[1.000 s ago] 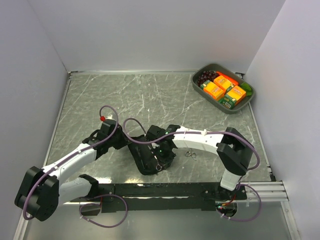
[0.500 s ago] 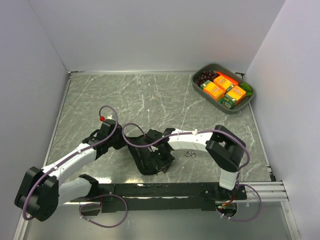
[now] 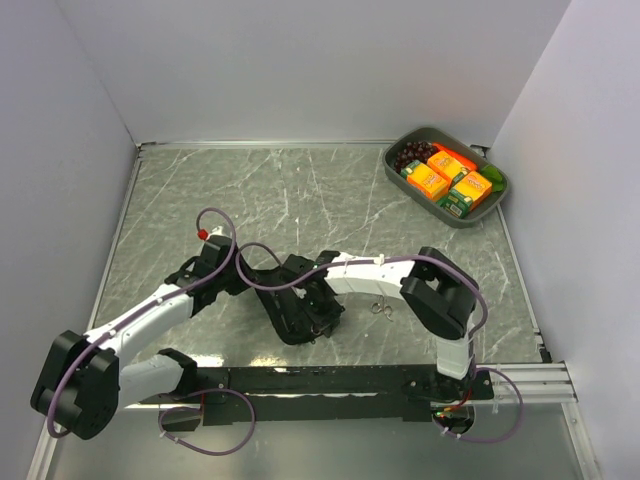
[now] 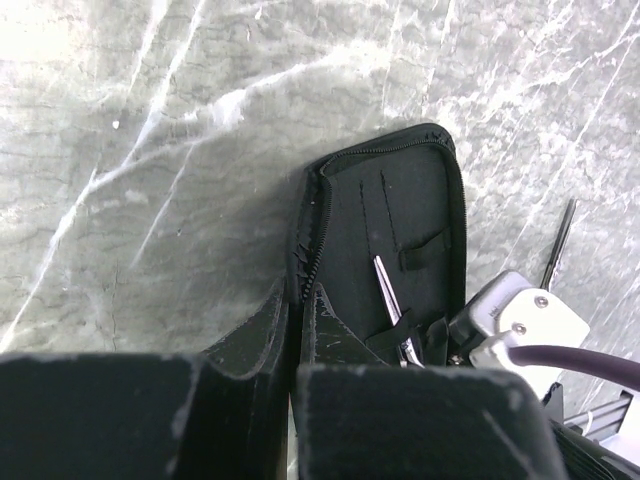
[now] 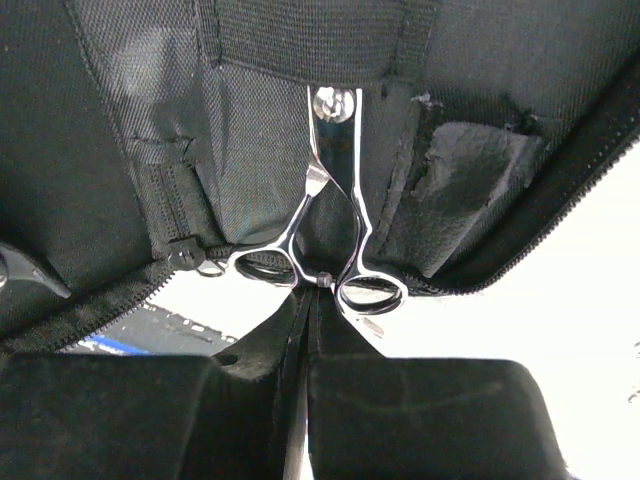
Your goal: Sort the hair-cutting tools
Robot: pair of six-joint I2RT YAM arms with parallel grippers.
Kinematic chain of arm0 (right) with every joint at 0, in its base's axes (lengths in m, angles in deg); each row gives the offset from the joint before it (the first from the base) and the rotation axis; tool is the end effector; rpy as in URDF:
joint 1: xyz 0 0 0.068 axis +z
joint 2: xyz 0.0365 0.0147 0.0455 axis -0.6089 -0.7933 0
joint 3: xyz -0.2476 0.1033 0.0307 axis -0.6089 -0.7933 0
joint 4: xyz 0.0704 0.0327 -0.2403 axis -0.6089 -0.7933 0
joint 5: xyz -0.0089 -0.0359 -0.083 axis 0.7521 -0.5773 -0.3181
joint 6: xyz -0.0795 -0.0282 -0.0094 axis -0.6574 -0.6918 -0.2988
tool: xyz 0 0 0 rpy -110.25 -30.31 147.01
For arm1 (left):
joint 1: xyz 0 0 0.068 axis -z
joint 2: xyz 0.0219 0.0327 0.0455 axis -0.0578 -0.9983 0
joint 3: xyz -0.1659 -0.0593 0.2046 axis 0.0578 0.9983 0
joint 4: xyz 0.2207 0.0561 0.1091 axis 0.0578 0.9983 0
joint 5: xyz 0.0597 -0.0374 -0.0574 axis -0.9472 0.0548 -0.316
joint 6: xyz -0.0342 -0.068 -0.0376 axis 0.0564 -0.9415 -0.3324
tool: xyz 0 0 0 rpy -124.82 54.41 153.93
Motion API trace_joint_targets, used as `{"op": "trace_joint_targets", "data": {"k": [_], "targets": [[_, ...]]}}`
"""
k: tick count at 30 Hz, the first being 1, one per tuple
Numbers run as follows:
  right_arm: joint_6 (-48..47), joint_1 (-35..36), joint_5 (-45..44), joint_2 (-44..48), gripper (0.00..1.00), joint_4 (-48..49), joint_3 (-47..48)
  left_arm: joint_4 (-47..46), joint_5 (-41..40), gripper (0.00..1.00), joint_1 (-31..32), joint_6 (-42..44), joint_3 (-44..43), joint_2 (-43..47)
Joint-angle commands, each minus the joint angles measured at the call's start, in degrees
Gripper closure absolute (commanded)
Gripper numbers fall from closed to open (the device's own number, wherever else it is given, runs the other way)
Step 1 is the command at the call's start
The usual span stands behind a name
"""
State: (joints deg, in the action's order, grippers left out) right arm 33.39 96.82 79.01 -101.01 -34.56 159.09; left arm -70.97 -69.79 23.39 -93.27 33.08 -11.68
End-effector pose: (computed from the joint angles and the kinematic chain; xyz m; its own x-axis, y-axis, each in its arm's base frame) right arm 0.1629 0.2933 0.1182 -0.7816 -0.6228 -0.0353 -0.6202 0.7699 0.1505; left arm 0.2126 -0.1065 0.1655 -0.7377 -0.5262 -0.4230 -0.2428 0.7914 -0.5610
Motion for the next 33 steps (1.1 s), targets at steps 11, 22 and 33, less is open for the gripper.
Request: {"op": "trace_joint_targets", "data": {"k": [11, 22, 33], "targets": [[-5.2, -2.6, -5.3, -5.1, 1.0, 4.2, 11.4, -1.5, 2.8, 0.99, 1.7, 0.6, -2.5, -1.8], [-6.4, -5.4, -3.2, -9.7, 1.0, 4.9, 19.1, -2.1, 4.0, 0.99, 2.6, 1.2, -3.1, -3.7], [-7.8, -5.8, -2.7, -15.6, 1.0, 3.4, 29.9, -3.2, 4.6, 0.99, 3.3, 1.4, -3.5, -5.4]]}}
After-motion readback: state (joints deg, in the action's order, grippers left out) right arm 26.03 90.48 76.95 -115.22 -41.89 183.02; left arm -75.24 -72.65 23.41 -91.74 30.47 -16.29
